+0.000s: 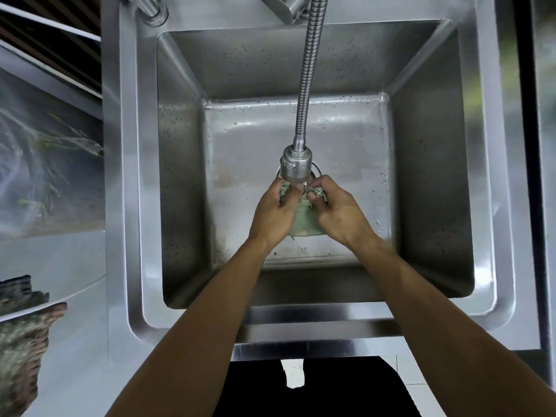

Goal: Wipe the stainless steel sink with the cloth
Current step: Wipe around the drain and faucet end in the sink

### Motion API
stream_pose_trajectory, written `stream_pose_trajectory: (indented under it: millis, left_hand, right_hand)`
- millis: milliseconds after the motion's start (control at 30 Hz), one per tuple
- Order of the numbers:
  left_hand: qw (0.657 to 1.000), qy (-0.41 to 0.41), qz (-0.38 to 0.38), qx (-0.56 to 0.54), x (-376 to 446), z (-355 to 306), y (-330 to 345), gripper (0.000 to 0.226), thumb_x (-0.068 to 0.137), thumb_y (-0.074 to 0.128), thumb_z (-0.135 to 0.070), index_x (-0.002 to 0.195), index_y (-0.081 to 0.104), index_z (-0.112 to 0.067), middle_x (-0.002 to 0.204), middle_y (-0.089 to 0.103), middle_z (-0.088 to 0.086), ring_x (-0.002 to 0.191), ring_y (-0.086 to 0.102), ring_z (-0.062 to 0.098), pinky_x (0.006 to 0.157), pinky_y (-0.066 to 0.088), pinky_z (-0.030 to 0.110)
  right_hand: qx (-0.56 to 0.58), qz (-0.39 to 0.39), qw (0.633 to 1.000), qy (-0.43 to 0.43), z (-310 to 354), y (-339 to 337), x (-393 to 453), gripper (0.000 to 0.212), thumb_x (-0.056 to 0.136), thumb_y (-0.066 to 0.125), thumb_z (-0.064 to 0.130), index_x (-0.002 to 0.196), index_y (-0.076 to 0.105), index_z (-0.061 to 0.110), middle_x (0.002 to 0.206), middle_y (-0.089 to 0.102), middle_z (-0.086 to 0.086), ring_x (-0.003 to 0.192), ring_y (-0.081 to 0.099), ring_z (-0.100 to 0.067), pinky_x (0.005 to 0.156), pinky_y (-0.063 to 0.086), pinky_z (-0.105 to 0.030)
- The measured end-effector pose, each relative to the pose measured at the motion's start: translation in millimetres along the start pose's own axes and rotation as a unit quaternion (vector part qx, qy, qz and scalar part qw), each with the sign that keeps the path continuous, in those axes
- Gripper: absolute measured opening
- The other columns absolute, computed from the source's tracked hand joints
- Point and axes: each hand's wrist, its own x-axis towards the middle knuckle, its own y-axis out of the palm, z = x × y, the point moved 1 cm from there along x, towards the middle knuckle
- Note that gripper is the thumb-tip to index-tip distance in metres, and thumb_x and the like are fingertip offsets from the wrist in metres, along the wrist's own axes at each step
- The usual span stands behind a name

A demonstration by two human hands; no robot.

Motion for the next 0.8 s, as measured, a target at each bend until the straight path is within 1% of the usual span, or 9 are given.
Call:
stream_pose_trajectory:
  millis: [33, 100, 200, 267, 367, 500, 567, 700, 800]
  left_hand:
    - [1.000, 0.010, -0.007, 0.011, -2.3, -1.8, 2.0, 0.016, 0.103, 0.051, -0.040, 0.111, 0.065, -0.038, 0.097, 0.074, -0.010, 0.087, 0.070, 0.007, 0.075, 0.054, 0.027]
    - [0.999, 0.013, -0.024, 0.031, -4.0, -1.8, 0.3, 0.017, 0.103, 0.050, -0.037, 0.105, 0.066, -0.033, 0.092, 0.074, -0.008, 0.084, 0.069, 0.006, 0.074, 0.052, 0.023]
    - [0.998, -0.011, -0.047, 0.050, -2.0, -1.3, -7.3, 0.025, 0.100, 0.051, -0.037, 0.084, 0.063, -0.024, 0.078, 0.070, -0.004, 0.074, 0.066, 0.013, 0.069, 0.050, 0.030]
    - [0.996, -0.047, -0.065, 0.036, 3.7, -7.1, -6.0, 0.029, 0.097, 0.054, -0.039, 0.077, 0.060, -0.020, 0.075, 0.067, -0.003, 0.073, 0.061, 0.017, 0.068, 0.047, 0.034]
    - [0.993, -0.080, -0.085, 0.008, 17.2, -15.1, -0.9, 0.025, 0.095, 0.055, -0.037, 0.079, 0.060, -0.019, 0.079, 0.068, -0.001, 0.075, 0.062, 0.019, 0.069, 0.049, 0.035]
    - [0.989, -0.106, -0.105, -0.013, 16.4, -4.8, 4.4, 0.027, 0.100, 0.049, -0.027, 0.076, 0.058, -0.018, 0.078, 0.067, 0.003, 0.074, 0.063, 0.022, 0.067, 0.051, 0.034]
    - [0.991, -0.090, -0.101, 0.004, 10.4, -2.8, 10.3, 0.027, 0.101, 0.048, -0.029, 0.078, 0.060, -0.022, 0.080, 0.068, 0.002, 0.075, 0.064, 0.020, 0.064, 0.047, 0.030]
    - [0.992, -0.092, -0.088, 0.019, 8.8, 1.4, 9.3, 0.031, 0.099, 0.048, -0.027, 0.070, 0.057, -0.021, 0.071, 0.064, 0.001, 0.070, 0.060, 0.022, 0.064, 0.045, 0.031]
    - [0.994, -0.083, -0.058, 0.036, 9.0, 2.6, 3.6, 0.030, 0.102, 0.048, -0.029, 0.075, 0.059, -0.020, 0.073, 0.065, 0.000, 0.071, 0.062, 0.019, 0.063, 0.045, 0.029]
  right_hand:
    - [-0.019, -0.003, 1.000, -0.016, 0.4, 1.6, -2.6, 0.006, 0.104, 0.049, 0.020, 0.107, 0.052, 0.024, 0.099, 0.066, 0.001, 0.085, 0.059, -0.018, 0.068, 0.044, -0.028]
    - [-0.069, -0.004, 0.996, -0.064, 1.9, 5.4, -10.1, 0.008, 0.103, 0.047, 0.017, 0.109, 0.052, 0.017, 0.100, 0.066, -0.002, 0.086, 0.058, -0.026, 0.072, 0.046, -0.036]
    - [-0.127, 0.001, 0.986, -0.110, 7.7, 7.2, -11.7, 0.012, 0.103, 0.044, 0.022, 0.111, 0.049, 0.015, 0.094, 0.063, -0.004, 0.080, 0.058, -0.031, 0.069, 0.048, -0.042]
    - [-0.137, -0.027, 0.986, -0.086, 12.6, 4.7, 1.2, 0.013, 0.104, 0.041, 0.026, 0.109, 0.048, 0.015, 0.088, 0.064, -0.008, 0.076, 0.057, -0.033, 0.065, 0.044, -0.040]
    - [-0.118, -0.067, 0.990, -0.039, 22.5, 13.6, 13.0, 0.019, 0.105, 0.038, 0.028, 0.107, 0.052, 0.014, 0.095, 0.069, -0.017, 0.083, 0.062, -0.038, 0.069, 0.046, -0.040]
    - [-0.166, -0.026, 0.985, -0.051, 21.0, 23.3, 9.7, 0.022, 0.105, 0.037, 0.028, 0.104, 0.051, 0.012, 0.089, 0.067, -0.014, 0.078, 0.061, -0.036, 0.069, 0.048, -0.039]
    - [-0.158, -0.027, 0.987, -0.029, 13.6, 20.3, 11.7, 0.029, 0.106, 0.034, 0.032, 0.112, 0.054, 0.012, 0.093, 0.070, -0.017, 0.083, 0.064, -0.040, 0.072, 0.051, -0.042]
    - [-0.170, 0.010, 0.985, -0.026, 6.9, 23.8, 6.2, 0.026, 0.105, 0.040, 0.031, 0.114, 0.052, 0.010, 0.092, 0.071, -0.020, 0.081, 0.064, -0.041, 0.066, 0.046, -0.039]
    - [-0.164, 0.010, 0.986, -0.025, 10.8, 23.2, 4.7, 0.030, 0.105, 0.035, 0.032, 0.121, 0.051, 0.012, 0.096, 0.071, -0.021, 0.083, 0.066, -0.041, 0.074, 0.055, -0.046]
